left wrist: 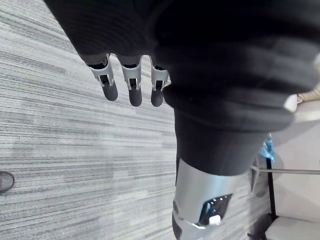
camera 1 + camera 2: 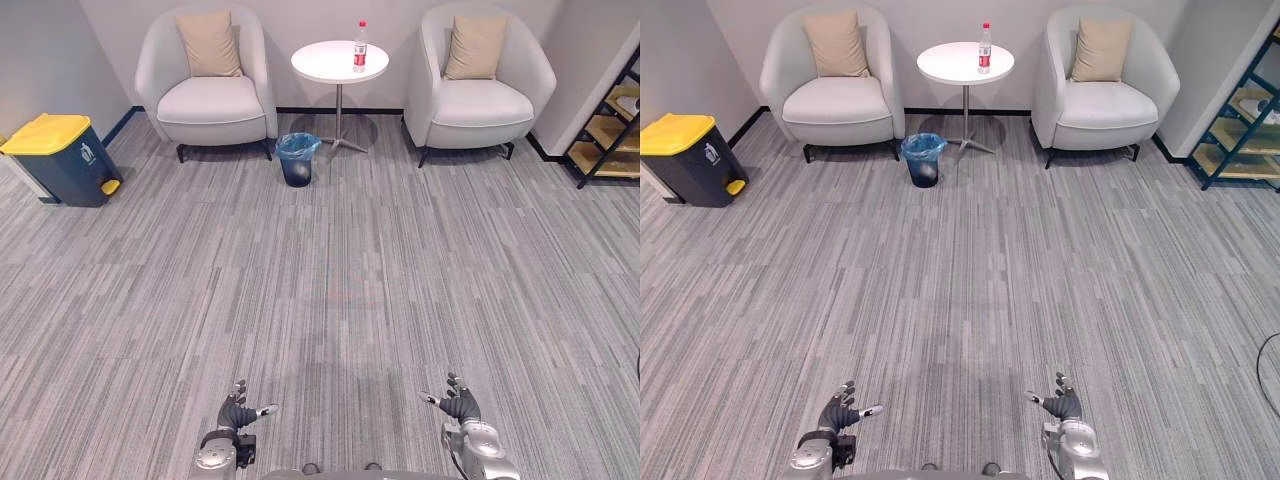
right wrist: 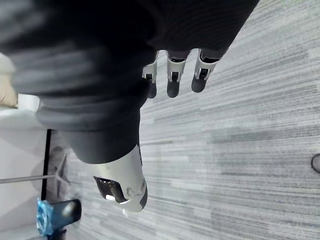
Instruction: Gather rubbish on tea table into small bin, then transfer packed bag to large trash can.
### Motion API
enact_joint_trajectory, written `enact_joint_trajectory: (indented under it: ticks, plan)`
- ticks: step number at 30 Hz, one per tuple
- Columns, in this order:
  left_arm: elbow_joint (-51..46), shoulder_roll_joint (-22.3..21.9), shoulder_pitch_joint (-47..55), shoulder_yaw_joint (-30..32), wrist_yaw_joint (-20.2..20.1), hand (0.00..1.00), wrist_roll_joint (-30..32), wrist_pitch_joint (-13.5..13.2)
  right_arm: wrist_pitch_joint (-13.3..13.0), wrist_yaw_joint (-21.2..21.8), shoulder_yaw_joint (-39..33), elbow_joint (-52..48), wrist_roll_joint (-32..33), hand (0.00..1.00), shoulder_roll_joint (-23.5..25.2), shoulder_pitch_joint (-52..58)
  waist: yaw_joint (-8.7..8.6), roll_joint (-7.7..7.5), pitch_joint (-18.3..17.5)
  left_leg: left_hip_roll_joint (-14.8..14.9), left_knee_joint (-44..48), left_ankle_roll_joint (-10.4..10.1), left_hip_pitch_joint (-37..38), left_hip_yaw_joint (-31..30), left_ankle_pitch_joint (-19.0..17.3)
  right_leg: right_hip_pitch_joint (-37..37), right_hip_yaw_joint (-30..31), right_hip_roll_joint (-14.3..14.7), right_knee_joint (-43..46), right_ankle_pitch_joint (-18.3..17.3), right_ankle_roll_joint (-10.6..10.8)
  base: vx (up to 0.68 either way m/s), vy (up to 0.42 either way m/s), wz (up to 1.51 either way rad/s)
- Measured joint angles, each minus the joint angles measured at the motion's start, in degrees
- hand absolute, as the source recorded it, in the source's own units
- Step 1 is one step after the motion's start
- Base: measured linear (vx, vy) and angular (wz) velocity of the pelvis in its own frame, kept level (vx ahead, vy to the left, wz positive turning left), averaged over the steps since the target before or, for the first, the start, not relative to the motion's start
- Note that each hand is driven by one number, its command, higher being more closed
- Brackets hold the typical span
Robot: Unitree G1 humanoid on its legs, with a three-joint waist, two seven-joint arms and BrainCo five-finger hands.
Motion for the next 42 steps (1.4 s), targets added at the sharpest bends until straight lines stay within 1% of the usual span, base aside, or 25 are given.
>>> enact_joint_trajectory:
  ticks: [3, 6, 8, 15, 17, 20, 35, 37, 39, 40, 41, 42]
  plan:
    - [0.97, -0.02, -0.02, 0.01, -0.03, 0.00, 0.02, 0.04, 0.00, 0.01, -0.02, 0.77, -0.03, 0.00, -0.18, -0.06, 0.00, 0.01, -0.01, 0.02, -0.01, -0.03, 0.02, -0.03, 0.02, 0.12, -0.03, 0.05, -0.15, 0.01, 0.01, 0.00, 0.000, 0.00]
    - [1.78, -0.04, 0.02, 0.02, -0.05, 0.00, 0.05, 0.10, 0.00, 0.03, -0.12, 1.90, -0.06, 0.00, -0.18, -0.12, -0.03, 0.00, -0.01, 0.01, -0.38, -0.81, 0.15, -0.02, 0.50, 0.13, -0.02, 0.03, -0.16, 0.05, 0.08, 0.00, 0.000, 0.00]
    - [2.55, -0.09, 0.04, 0.02, -0.05, 0.00, 0.06, 0.12, 0.12, 0.03, -0.13, 2.67, -0.07, 0.00, -0.14, -0.06, -0.04, 0.02, -0.02, 0.02, -1.38, -1.76, 0.59, -0.04, 1.15, 0.10, -0.02, 0.03, -0.17, 0.13, 0.21, -0.02, -0.012, 0.01]
    - [3.65, -0.48, 1.02, 0.00, -0.04, 0.00, 0.07, 0.15, 0.26, -0.03, -0.44, 4.69, -0.04, 0.00, -0.10, 0.01, -0.10, 0.21, 0.02, 0.31, -1.92, -0.74, 0.69, -0.36, 1.92, 0.06, -0.09, 0.43, -0.20, 0.27, 0.11, -0.06, -0.021, 0.02]
    - [3.72, -0.82, 1.24, 0.00, -0.03, 0.00, 0.07, 0.18, 0.30, -0.10, -1.25, 4.79, -0.01, 0.00, -0.03, 0.12, -0.10, 0.40, 0.12, 0.31, -1.98, -0.61, 0.71, -0.31, 2.01, 0.06, -0.06, 0.44, -0.27, 0.41, -0.09, -0.05, -0.006, -0.01]
    - [3.90, -1.35, 1.13, -0.02, 0.03, 0.00, 0.08, 0.18, 0.30, -0.10, -1.28, 4.79, 0.02, 0.00, 0.14, 0.10, -0.06, 0.45, 0.11, 0.29, -2.66, 0.14, 0.81, -0.22, 2.53, 0.01, -0.07, 0.57, -0.67, 0.88, -0.80, -0.05, -0.005, -0.01]
    - [4.66, -1.49, 0.90, -0.22, 0.21, 0.00, 0.09, 0.23, 0.31, -0.21, -1.39, 4.79, 0.05, 0.00, 0.50, -0.01, 0.00, 0.29, 0.16, 0.16, -3.81, 0.17, 0.98, 0.75, 2.70, -0.07, 0.19, 0.67, -1.79, 1.31, -0.89, -0.01, -0.002, -0.01]
    - [4.64, -1.47, 0.92, -0.22, 0.25, 0.00, 0.08, 0.23, 0.31, -0.21, -1.40, 4.79, 0.06, 0.00, 0.50, -0.03, 0.09, 0.27, 0.17, 0.18, -3.58, 0.35, 0.85, 1.11, 2.54, -0.26, 0.42, 0.67, -1.71, 1.31, -0.89, -0.04, -0.001, -0.08]
    - [4.49, -1.47, 0.91, -0.21, 0.29, 0.00, 0.05, 0.23, 0.33, -0.22, -1.41, 4.78, 0.08, 0.00, 0.49, -0.02, 0.38, 0.28, 0.18, 0.26, -2.05, 1.19, 0.21, 1.68, 1.47, -0.43, 1.03, 0.67, -1.55, 1.27, -0.84, -0.04, 0.008, -0.16]
    - [4.17, -1.48, 1.08, -0.22, 0.37, 0.00, 0.04, 0.24, 0.36, -0.25, -1.41, 4.77, 0.08, 0.00, 0.45, 0.00, 0.91, 0.31, 0.18, 0.42, -0.07, 1.43, -0.78, 2.31, 0.02, -1.00, 1.60, 0.64, -1.05, 0.92, -0.37, -0.02, 0.009, -0.28]
    - [3.07, -1.48, 1.12, -0.21, 0.49, 0.00, 0.03, 0.23, 0.37, -0.30, -1.55, 4.72, 0.08, 0.00, 0.40, -0.10, 1.36, 0.43, 0.24, 0.78, 2.49, 1.84, -2.48, 2.77, -1.65, -2.51, 1.89, 0.51, 0.89, -0.25, 0.49, -0.02, 0.009, -0.24]
    - [2.42, -1.45, 1.11, -0.20, 0.73, 0.00, 0.02, 0.24, 0.41, -0.32, -1.77, 4.71, 0.07, 0.00, 0.43, -0.17, 1.37, 0.43, 0.27, 0.88, 3.78, 2.08, -3.52, 2.83, -2.41, -3.63, 1.84, 0.27, 2.67, -1.29, 0.48, -0.01, 0.022, -0.10]
